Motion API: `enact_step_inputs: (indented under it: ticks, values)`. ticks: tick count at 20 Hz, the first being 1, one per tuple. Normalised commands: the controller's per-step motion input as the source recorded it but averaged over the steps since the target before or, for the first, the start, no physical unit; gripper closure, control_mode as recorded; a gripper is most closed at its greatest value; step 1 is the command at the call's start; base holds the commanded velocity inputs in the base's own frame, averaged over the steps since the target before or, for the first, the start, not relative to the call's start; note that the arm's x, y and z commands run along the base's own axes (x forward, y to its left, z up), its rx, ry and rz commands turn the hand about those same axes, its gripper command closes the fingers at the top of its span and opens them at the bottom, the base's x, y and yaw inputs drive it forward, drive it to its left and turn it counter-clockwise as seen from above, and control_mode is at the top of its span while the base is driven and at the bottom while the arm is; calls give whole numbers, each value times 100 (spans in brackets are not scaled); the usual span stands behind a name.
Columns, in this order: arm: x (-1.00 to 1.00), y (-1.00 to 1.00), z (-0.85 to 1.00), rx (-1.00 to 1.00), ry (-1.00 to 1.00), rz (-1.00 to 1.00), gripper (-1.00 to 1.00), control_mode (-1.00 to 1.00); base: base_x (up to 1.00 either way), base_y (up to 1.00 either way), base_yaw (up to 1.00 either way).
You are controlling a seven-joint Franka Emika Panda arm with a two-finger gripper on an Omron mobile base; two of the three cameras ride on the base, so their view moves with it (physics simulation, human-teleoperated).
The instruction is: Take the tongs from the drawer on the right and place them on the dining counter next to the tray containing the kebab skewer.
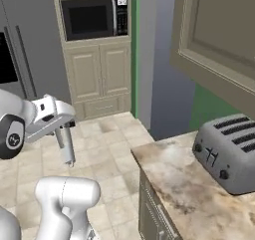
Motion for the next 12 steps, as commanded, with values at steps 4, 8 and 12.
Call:
enact_step_inputs:
  ticks: [4,8,12]
  values:
    - [0,0,0,0,0,0,100,100,100,100,4]
    - [0,0,0,0,0,0,100,100,38,70,53]
    - [0,0,0,0,0,0,100,100,0,23,83]
